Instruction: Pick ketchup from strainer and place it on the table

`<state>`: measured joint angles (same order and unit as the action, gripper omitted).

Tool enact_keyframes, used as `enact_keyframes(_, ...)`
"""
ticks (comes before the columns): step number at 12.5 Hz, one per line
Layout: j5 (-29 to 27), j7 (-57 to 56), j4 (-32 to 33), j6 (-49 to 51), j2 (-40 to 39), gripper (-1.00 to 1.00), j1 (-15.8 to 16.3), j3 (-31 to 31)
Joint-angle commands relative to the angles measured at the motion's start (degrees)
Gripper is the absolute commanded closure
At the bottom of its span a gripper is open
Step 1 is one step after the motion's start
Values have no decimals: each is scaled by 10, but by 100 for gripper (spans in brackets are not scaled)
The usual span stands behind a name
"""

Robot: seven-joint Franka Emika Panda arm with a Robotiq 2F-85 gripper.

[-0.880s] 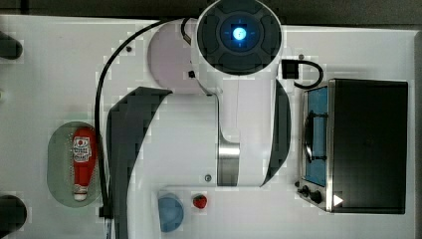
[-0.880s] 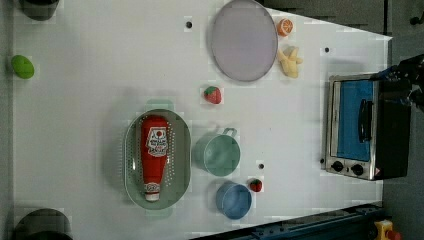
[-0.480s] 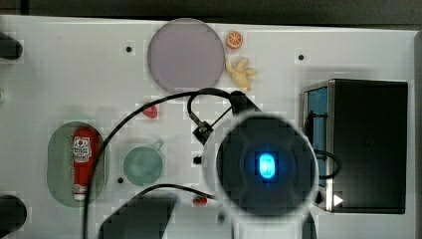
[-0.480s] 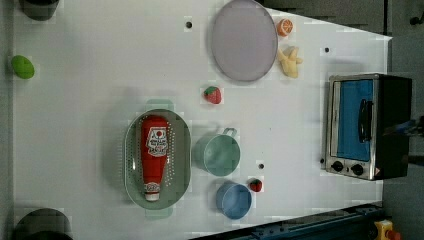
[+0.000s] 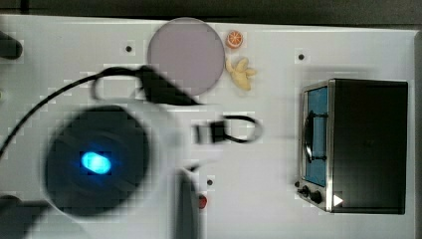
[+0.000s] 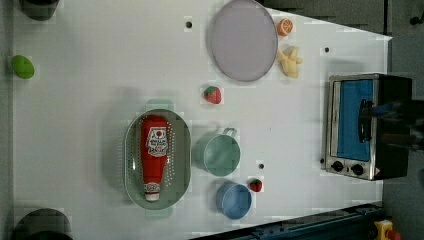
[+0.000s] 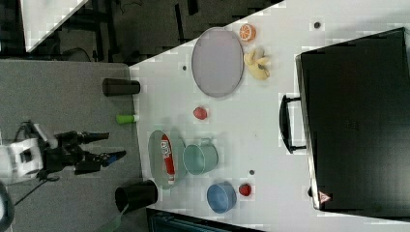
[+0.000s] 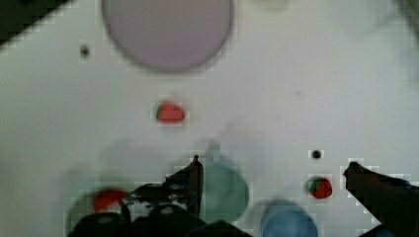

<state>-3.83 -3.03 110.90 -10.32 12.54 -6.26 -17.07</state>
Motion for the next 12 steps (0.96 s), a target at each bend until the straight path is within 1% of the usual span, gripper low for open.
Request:
enact_keyframes(1,-5,26,16,-26,-44,-100,30,-75)
enact_keyframes(4,-5,56,25,-89,-77,-100,31,-152)
enact_keyframes(7,-4,57,54,-168,-118,-100,34,-221)
enact_keyframes(10,2,57,104,-270,-167,-100,35,-263)
enact_keyframes(12,27,58,136,-356,-205,-100,38,-272)
